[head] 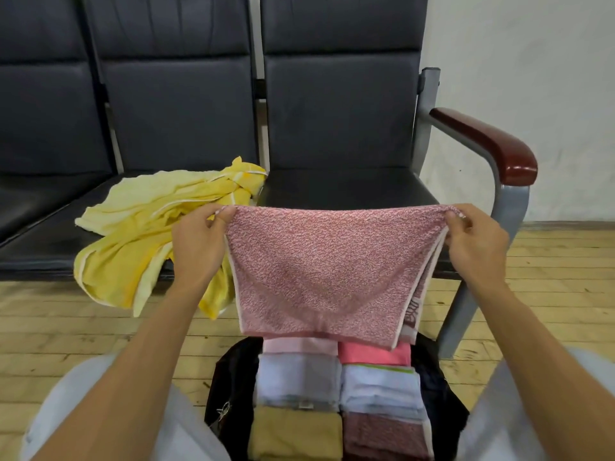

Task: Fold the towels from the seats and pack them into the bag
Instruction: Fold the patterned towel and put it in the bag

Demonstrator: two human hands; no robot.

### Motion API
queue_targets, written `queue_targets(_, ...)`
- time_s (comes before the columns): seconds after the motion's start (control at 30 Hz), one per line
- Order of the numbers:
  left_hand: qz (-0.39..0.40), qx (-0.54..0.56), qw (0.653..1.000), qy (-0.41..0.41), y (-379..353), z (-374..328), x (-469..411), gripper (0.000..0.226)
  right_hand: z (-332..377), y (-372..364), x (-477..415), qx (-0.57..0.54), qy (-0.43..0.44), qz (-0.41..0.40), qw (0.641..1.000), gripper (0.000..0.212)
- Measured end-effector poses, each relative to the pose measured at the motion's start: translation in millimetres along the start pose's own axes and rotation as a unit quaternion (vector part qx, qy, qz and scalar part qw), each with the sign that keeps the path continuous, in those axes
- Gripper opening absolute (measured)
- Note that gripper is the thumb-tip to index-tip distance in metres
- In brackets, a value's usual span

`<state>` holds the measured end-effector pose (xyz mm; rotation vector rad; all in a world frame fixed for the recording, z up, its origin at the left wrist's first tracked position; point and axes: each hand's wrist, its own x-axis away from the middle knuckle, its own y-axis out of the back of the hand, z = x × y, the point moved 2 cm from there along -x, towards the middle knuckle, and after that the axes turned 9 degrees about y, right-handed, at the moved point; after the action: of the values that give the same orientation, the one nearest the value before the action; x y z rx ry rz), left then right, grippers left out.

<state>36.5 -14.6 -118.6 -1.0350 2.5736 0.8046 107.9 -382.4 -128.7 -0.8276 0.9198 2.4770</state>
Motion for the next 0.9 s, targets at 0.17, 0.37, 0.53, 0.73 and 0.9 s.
queue_targets(0.17,-0.004,0.045,0.998,0.047,0.7,-2.4,0.1,0.025,-1.4,-1.0,0.6,0.059,0.014,0.028,0.998,0.026)
queue_targets(0.37,-0.030,0.032,0.999,0.026,1.1,-3.6,-1.4,0.024,-1.1,-9.1,0.1,-0.017,-0.044,0.064,0.997,0.018)
queue_targets(0.53,-0.038,0.056,0.996,0.051,0.7,-0.9,-2.2,0.023,3.7,-15.1,3.0,-0.285,-0.251,0.088,0.921,0.020)
queue_targets(0.73,-0.035,0.066,0.995,0.060,-1.4,0.3,-2.7,0.022,0.6,-10.1,0.6,-0.310,-0.268,0.075,0.909,0.022)
queue_targets(0.9,-0.043,0.063,0.995,0.069,-1.2,2.4,-4.0,0.022,1.7,-7.0,-0.1,-0.284,-0.196,0.105,0.932,0.030)
